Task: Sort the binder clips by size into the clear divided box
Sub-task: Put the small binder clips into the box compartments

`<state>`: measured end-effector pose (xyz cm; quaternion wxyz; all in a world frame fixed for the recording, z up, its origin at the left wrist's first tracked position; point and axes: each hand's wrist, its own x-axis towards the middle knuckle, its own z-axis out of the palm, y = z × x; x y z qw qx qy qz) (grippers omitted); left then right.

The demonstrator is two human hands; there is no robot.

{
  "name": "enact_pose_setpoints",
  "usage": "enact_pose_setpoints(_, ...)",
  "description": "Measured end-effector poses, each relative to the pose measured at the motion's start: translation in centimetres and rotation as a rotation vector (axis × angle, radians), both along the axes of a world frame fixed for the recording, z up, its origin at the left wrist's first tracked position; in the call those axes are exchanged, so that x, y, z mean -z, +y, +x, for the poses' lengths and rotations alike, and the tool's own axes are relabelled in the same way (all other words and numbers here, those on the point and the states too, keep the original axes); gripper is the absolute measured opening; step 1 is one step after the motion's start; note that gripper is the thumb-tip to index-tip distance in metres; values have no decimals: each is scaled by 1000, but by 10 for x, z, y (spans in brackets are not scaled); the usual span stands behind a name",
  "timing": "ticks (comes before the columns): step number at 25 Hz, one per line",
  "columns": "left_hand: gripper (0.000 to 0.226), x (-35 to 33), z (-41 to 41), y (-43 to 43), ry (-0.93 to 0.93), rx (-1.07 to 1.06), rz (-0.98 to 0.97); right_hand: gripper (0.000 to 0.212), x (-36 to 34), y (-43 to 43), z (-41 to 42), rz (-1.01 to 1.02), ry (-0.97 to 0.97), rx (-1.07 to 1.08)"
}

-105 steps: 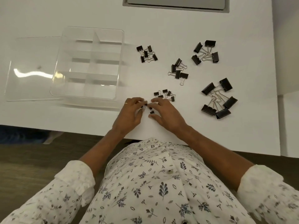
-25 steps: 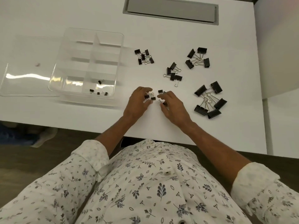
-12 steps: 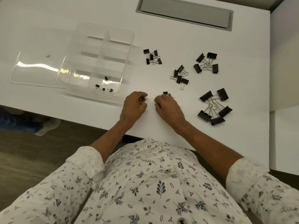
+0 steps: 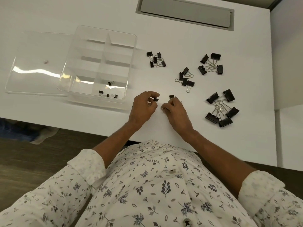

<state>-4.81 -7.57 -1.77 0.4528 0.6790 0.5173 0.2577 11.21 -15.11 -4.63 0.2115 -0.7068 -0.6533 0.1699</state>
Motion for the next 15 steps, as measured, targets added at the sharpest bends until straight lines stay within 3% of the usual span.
enact_pose_setpoints(4, 30, -17, -9, 15, -113, -12, -48, 14, -10, 4, -11, -9, 150, 96)
enact_pose_setpoints(6, 29, -29, -21, 28, -189, -19, -100, 13, -30, 23, -27, -59, 422, 254)
enact_pose_setpoints(9, 32, -46, -42, 55, -292, -97, -174, 25, -66, 64, -51, -217, 1093, 499)
enact_pose_setpoints(10, 32, -50, -51, 67, -303, -120, -176, 27, -75, 79, -59, -243, 1220, 526)
enact_pose_setpoints(15, 35, -52, -96, 127, -295, -193, -171, 17, -109, 141, -101, -310, 1496, 482)
